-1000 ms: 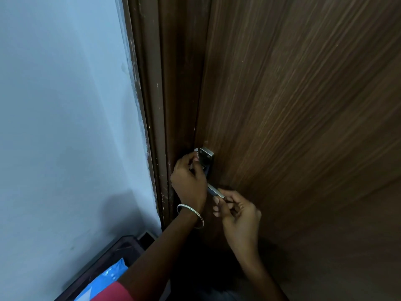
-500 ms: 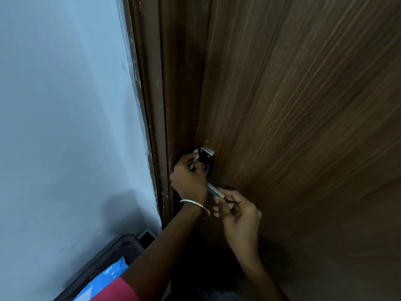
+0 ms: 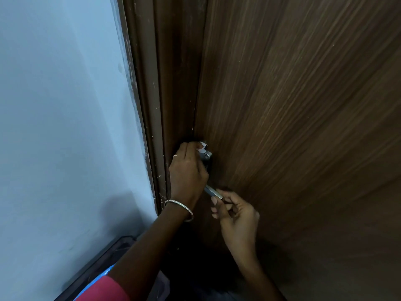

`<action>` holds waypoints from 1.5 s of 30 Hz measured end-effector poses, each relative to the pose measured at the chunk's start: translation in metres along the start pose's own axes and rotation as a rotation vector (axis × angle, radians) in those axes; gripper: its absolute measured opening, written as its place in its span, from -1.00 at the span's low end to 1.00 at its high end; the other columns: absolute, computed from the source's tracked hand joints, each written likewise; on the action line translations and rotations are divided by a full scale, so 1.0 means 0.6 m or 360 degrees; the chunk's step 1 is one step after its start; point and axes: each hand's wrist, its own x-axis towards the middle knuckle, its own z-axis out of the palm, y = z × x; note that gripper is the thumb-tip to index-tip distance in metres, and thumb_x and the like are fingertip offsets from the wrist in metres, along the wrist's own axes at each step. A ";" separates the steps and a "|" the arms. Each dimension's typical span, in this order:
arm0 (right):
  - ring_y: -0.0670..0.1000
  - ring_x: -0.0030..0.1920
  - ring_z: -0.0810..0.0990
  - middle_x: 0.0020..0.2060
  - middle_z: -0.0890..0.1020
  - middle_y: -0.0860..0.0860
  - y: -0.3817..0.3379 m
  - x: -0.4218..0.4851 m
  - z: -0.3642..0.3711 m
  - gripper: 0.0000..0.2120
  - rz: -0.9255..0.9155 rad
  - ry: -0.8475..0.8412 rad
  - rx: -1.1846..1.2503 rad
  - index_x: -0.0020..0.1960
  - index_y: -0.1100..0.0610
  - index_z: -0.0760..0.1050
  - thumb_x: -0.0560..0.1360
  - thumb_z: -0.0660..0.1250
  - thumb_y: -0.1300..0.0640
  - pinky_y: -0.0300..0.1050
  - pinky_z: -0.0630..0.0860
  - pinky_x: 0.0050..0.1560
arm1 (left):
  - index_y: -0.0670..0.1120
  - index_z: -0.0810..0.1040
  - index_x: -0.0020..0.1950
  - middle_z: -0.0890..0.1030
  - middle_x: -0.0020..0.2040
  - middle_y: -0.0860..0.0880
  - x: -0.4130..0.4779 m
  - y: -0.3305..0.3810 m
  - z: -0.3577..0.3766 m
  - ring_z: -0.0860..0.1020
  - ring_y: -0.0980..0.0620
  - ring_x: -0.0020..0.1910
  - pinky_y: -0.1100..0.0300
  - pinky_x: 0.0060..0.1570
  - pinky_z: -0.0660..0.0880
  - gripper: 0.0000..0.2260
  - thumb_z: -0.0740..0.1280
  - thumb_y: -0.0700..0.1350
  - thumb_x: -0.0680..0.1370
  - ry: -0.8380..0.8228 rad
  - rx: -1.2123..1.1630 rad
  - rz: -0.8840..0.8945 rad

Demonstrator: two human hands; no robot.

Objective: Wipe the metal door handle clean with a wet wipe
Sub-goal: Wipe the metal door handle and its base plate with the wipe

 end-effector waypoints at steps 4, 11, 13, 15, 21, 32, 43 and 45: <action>-0.14 -0.22 0.74 -0.17 0.74 -0.17 0.000 -0.002 0.001 -0.77 0.0024 -0.0015 0.0017 0.04 -0.18 0.64 0.54 0.44 0.17 -0.21 0.68 -0.24 | -0.25 0.57 0.09 0.62 0.02 -0.22 -0.005 -0.016 0.000 0.61 -0.20 -0.08 0.00 -0.11 0.60 -0.69 0.12 -0.18 0.49 -0.0039 0.0288 0.0327; -0.16 -0.23 0.73 -0.18 0.73 -0.19 0.002 -0.003 -0.001 -0.82 0.0041 0.0000 -0.0064 0.08 -0.06 0.67 0.54 0.43 0.16 -0.16 0.69 -0.24 | -0.24 0.58 0.20 0.63 0.12 -0.20 -0.006 -0.062 0.007 0.59 -0.17 0.12 0.00 0.18 0.53 -0.79 0.25 -0.27 0.60 -0.0077 0.0483 0.0983; -0.16 -0.22 0.73 -0.18 0.73 -0.19 0.002 -0.003 -0.002 -0.83 0.0049 -0.0006 -0.0058 0.10 -0.03 0.67 0.54 0.43 0.15 -0.18 0.69 -0.23 | -0.25 0.59 0.22 0.63 0.16 -0.20 -0.002 -0.076 0.004 0.59 -0.15 0.17 0.00 0.21 0.53 -0.78 0.32 -0.29 0.58 -0.0092 0.0459 0.1063; -0.17 -0.22 0.73 -0.19 0.73 -0.15 0.001 -0.003 -0.002 -0.84 0.0031 -0.0005 -0.0059 0.10 -0.02 0.67 0.54 0.43 0.15 -0.20 0.69 -0.23 | -0.25 0.60 0.22 0.63 0.18 -0.20 -0.003 -0.078 0.004 0.58 -0.12 0.20 0.03 0.25 0.51 -0.78 0.33 -0.26 0.59 -0.0056 0.0299 0.0981; -0.17 -0.23 0.73 -0.19 0.74 -0.16 0.005 -0.003 0.000 -0.81 0.0038 0.0016 -0.0056 0.14 0.04 0.67 0.54 0.44 0.17 -0.20 0.68 -0.25 | -0.23 0.60 0.22 0.64 0.18 -0.17 0.002 -0.038 0.017 0.56 -0.01 0.21 0.28 0.34 0.40 -0.75 0.26 -0.30 0.59 0.0264 -0.0054 0.0405; -0.15 -0.24 0.73 -0.20 0.74 -0.16 0.005 -0.001 0.002 -0.82 0.0034 0.0031 -0.0035 0.11 0.02 0.68 0.53 0.44 0.18 -0.21 0.68 -0.26 | -0.21 0.64 0.16 0.66 0.14 -0.15 -0.019 -0.041 0.019 0.57 -0.01 0.16 0.20 0.27 0.46 -0.73 0.21 -0.30 0.56 0.0147 -0.0048 0.0297; -0.17 -0.28 0.72 -0.24 0.73 -0.17 0.006 -0.002 0.001 -0.83 0.0019 0.0062 -0.0052 0.10 0.02 0.69 0.52 0.46 0.17 -0.25 0.65 -0.29 | -0.34 0.64 0.11 0.66 0.13 -0.25 -0.036 -0.061 0.017 0.62 -0.19 0.17 0.01 0.24 0.53 -0.83 0.36 -0.33 0.55 -0.0010 0.0338 0.1112; -0.16 -0.27 0.73 -0.21 0.74 -0.18 0.006 -0.002 0.001 -0.82 0.0028 0.0062 -0.0025 0.09 -0.01 0.69 0.52 0.46 0.17 -0.27 0.64 -0.30 | -0.33 0.65 0.11 0.66 0.13 -0.22 -0.043 -0.055 0.019 0.61 -0.16 0.18 0.02 0.23 0.53 -0.83 0.35 -0.34 0.55 0.0021 0.0222 0.0948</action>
